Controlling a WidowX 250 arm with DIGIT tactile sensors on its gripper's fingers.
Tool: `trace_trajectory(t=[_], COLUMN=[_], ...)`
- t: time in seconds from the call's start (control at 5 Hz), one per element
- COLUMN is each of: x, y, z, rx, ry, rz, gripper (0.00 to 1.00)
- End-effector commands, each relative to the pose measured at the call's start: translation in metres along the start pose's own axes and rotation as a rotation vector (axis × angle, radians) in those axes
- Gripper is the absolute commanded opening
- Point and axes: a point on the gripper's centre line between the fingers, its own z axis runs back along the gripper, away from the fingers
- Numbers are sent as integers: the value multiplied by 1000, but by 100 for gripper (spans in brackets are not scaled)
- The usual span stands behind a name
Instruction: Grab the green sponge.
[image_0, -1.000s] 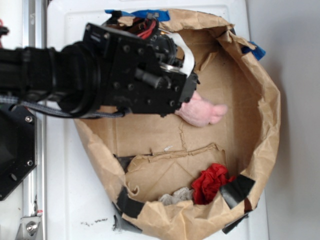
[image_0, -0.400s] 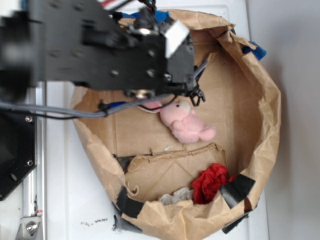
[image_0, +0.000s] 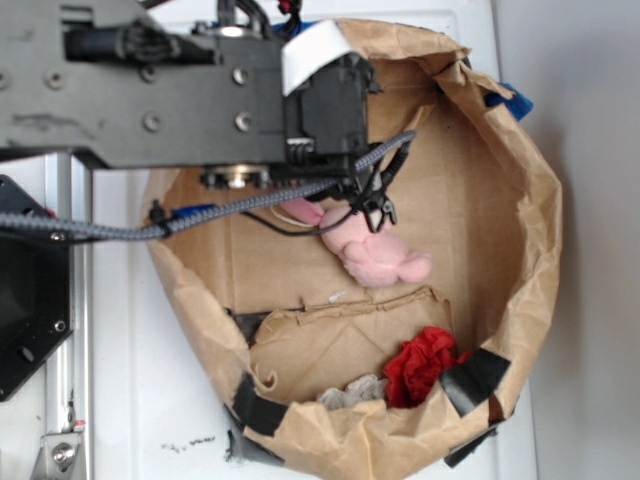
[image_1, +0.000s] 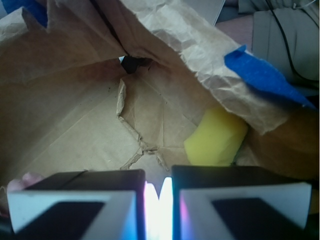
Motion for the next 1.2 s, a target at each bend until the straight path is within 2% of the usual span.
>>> trace_trajectory(t=[0.0,0.2,0.4,1.0], x=[9,11,16,19], y=[15,16,22,30], z=[0,-13,-25,-45], rx=[61,118,192,263], ry=[-82,-86,-52,-86], rz=[177,266,399,518], gripper=[100,100,100,100])
